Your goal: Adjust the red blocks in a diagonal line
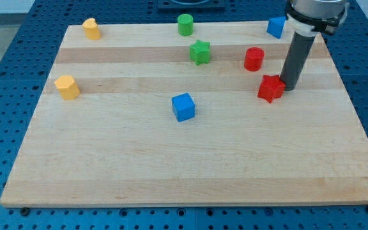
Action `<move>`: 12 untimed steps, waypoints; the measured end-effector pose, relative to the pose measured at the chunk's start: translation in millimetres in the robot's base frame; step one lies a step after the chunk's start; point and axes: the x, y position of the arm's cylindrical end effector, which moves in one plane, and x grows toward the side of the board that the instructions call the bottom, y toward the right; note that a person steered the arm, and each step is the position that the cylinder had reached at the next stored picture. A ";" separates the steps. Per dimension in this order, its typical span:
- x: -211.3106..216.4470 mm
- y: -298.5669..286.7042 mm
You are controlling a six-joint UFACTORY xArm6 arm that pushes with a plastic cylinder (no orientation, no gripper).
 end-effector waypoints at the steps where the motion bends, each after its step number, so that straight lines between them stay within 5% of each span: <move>1: -9.8 -3.0; 3: 19.5 -79.8; 5: -46.9 -127.0; 7: -85.2 -82.5; 9: -47.6 -25.4; 11: -85.0 -45.0; 12: -56.3 -32.1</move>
